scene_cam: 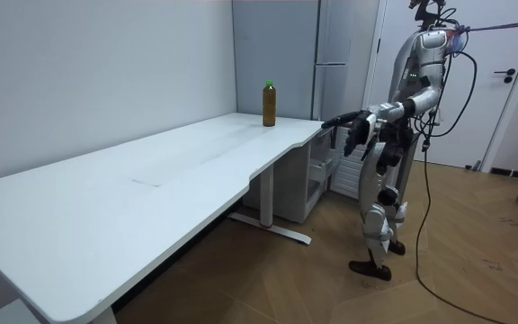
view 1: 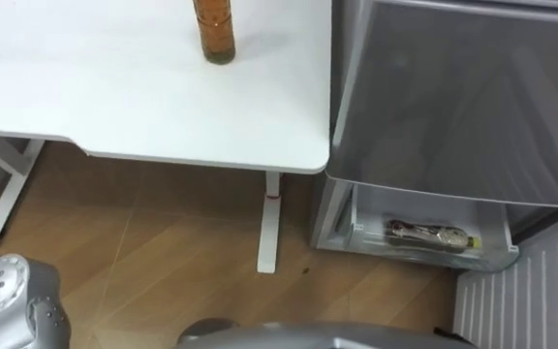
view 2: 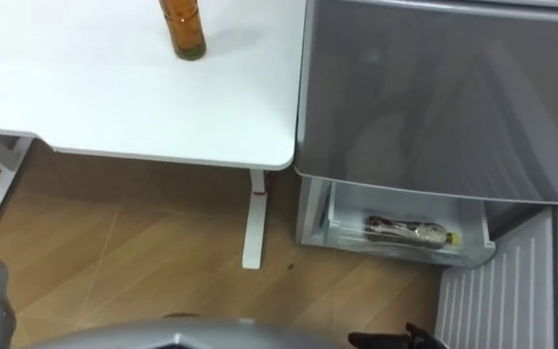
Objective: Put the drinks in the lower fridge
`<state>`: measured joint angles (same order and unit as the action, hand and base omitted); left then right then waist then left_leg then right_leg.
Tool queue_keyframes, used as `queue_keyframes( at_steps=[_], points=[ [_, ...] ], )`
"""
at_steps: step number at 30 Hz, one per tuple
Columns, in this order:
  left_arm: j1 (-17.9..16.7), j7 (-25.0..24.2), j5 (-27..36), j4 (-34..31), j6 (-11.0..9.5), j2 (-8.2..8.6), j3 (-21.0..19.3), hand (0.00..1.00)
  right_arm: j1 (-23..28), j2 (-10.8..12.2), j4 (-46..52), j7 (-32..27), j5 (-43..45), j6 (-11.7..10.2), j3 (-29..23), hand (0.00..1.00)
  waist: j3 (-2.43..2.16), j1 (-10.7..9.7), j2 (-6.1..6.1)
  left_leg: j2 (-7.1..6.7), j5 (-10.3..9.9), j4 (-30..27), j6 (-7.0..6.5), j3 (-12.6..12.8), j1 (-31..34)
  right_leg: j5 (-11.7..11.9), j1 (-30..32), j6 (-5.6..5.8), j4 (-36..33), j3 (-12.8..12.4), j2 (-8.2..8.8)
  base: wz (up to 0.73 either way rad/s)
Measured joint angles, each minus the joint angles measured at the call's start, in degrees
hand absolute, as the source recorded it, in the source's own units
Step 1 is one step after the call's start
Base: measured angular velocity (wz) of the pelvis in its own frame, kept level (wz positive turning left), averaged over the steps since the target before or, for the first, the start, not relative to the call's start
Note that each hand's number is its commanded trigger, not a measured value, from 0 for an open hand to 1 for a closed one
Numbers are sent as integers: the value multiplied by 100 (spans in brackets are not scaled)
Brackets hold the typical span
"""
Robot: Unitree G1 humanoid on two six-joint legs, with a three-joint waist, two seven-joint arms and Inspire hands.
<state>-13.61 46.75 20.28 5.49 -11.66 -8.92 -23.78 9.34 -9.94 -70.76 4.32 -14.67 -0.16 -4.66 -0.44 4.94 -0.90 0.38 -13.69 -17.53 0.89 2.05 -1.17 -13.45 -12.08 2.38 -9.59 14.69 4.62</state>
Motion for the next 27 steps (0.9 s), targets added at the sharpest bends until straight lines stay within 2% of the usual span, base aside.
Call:
queue_keyframes(
  at_steps=[4, 9, 13, 16, 20, 27],
  points=[
    [-1, 22, -412, -658, -12, -2, -138, 0, 98, -21, -36, 94, 55, -5, -1, 0, 19, 8, 45, -15, 1, -10, -2, -63, 41, -1, 15, 1, 1, 26, -1, 5],
    [25, -36, -1111, -895, -55, -35, -193, 0, 84, -96, -56, 293, 258, -57, -113, 0, 27, -68, 102, -23, 21, -17, -4, -81, 54, -1, 6, 1, 39, 30, -1, 0],
    [38, -154, -1579, -1083, -74, -86, -156, 0, 50, -107, -93, 415, 334, -126, -111, 0, 44, -177, 89, -25, 25, -74, 0, -99, 112, -3, 19, 4, 102, 26, -15, 4],
    [96, -273, -1589, -1254, -95, -125, 53, 0, -14, -129, -139, 447, 319, -126, -108, 0, 71, -226, 114, -26, 22, -120, -4, -97, 150, -6, 43, 8, 105, -26, -17, 0],
    [166, -628, -1575, -1415, -95, -128, 213, 0, -118, -122, -259, 463, 194, -119, -110, 0, 79, -340, 112, -31, 22, -81, -4, -105, 142, -7, 32, 10, 115, -26, -17, -1],
    [208, -1512, -857, -1939, -89, -161, 483, 0, -246, -165, -479, 656, 125, -114, -124, 0, 86, -455, 119, -30, 22, -80, -3, -91, 137, -6, 38, 9, 145, -56, -19, 0]
  ],
)
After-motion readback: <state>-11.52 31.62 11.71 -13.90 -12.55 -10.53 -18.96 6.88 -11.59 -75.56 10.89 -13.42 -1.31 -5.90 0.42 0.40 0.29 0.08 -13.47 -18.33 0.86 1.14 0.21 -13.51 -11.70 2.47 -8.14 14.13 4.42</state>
